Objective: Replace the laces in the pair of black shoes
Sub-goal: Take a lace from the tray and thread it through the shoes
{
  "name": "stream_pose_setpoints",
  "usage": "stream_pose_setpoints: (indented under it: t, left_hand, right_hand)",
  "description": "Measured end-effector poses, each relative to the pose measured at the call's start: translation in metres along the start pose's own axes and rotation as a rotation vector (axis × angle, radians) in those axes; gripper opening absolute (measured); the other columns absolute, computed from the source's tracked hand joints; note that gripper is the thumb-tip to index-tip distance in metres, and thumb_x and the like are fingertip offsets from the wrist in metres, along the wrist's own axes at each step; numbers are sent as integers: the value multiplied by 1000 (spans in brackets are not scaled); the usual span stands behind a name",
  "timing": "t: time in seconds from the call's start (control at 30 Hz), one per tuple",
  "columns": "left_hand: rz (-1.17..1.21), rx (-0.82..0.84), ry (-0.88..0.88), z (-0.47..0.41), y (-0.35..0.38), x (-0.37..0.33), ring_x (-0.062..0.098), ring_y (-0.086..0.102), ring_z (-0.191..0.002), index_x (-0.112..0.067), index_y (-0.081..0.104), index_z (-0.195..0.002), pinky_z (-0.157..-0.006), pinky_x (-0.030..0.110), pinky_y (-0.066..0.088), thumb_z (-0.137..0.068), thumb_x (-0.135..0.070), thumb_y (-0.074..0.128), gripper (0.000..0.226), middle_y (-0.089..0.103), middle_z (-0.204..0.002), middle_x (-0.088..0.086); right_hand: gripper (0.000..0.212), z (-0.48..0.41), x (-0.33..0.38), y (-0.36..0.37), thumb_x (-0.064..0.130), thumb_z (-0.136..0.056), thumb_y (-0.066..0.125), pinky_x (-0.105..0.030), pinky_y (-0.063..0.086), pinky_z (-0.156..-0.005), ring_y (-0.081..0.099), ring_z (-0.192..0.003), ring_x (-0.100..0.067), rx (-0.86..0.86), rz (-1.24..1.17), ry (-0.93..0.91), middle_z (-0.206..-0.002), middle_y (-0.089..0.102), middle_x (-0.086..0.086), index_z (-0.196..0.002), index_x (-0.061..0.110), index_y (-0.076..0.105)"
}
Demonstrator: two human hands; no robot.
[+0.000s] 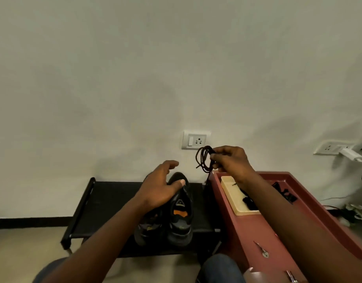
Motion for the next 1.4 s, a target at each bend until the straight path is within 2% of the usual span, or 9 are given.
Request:
stream_pose_setpoints:
  t: [0.17,0.3,0.43,0.63,0.83,1.07,1.2,1.33,1.4]
  left_hand:
    - [165,23,-15,22,-19,-45,7,70,-103,-33,49,-141,-91,33,58,-87,-40,79,63,63,-130,-15]
    - [328,36,-48,30,-34,-56,9,74,-82,-23,73,-115,-72,23,57,-99,-30,68,18,79,-92,-2]
    - [695,-35,-183,30,-46,-48,11,47,-50,-13,80,-100,-53,29,48,-107,-21,55,27,62,-68,1]
    - [810,-165,-269,24,-51,-25,6,34,-47,-11,76,-109,-37,19,25,-109,-25,50,29,57,-65,-5]
    - [869,-295,-336,-1,-36,30,7,32,-46,-13,74,-111,-35,19,24,-109,-26,48,29,55,-66,-4]
    - [837,-474,-346,-47,-20,98,8,29,-49,-21,72,-123,-38,20,24,-111,-32,45,32,54,-66,-5]
    - [829,-523,-267,-64,-9,112,7,32,-49,-22,72,-124,-42,19,24,-111,-32,42,34,55,-71,0]
    - [726,-355,-243,-79,22,110,5,40,-50,-14,75,-117,-47,17,32,-110,-16,44,32,55,-69,0]
    - [534,-158,-162,-91,39,98,3,50,-55,-15,78,-110,-55,18,40,-108,-15,50,29,60,-67,-8]
  right_hand:
    - [12,41,63,35,-1,-94,70,-25,55,-59,66,-62,-17,122,-268,33,-82,73,-14,-105,-1,73]
    - [11,54,90,47,-1,-94,71,-25,54,-57,66,-63,-19,110,-339,22,-82,73,-13,-105,1,72]
    - [9,48,88,49,1,-95,69,-26,54,-57,68,-64,-20,129,-466,71,-83,76,-11,-102,4,73]
    - [12,25,30,65,13,-99,64,-30,60,-66,75,-74,-23,227,-596,290,-92,79,-10,-101,8,75]
    - [21,-7,-52,80,8,-101,58,-25,45,-46,53,-51,-13,52,-459,384,-68,59,-3,-104,10,78]
    - [36,-52,-118,84,0,-100,37,-32,58,-84,72,-97,-30,-161,-793,245,-112,73,-16,-116,1,69]
    - [29,-71,-132,74,0,-103,47,-24,59,-75,74,-98,-25,-344,-609,-29,-119,73,-10,-114,8,72]
    - [29,-78,-144,95,-1,-101,53,-20,50,-59,66,-70,-14,-148,-339,-16,-113,76,-2,-110,14,76]
    - [23,-76,-150,116,20,-106,56,-20,46,-53,59,-60,-13,39,-348,90,-101,78,-7,-105,13,78]
Point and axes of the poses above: each hand's wrist, its own z-axis away from the middle knuckle, its own y-axis out of the palm, x = y × z, the point moved 5 cm from there along -z, towards the middle knuckle
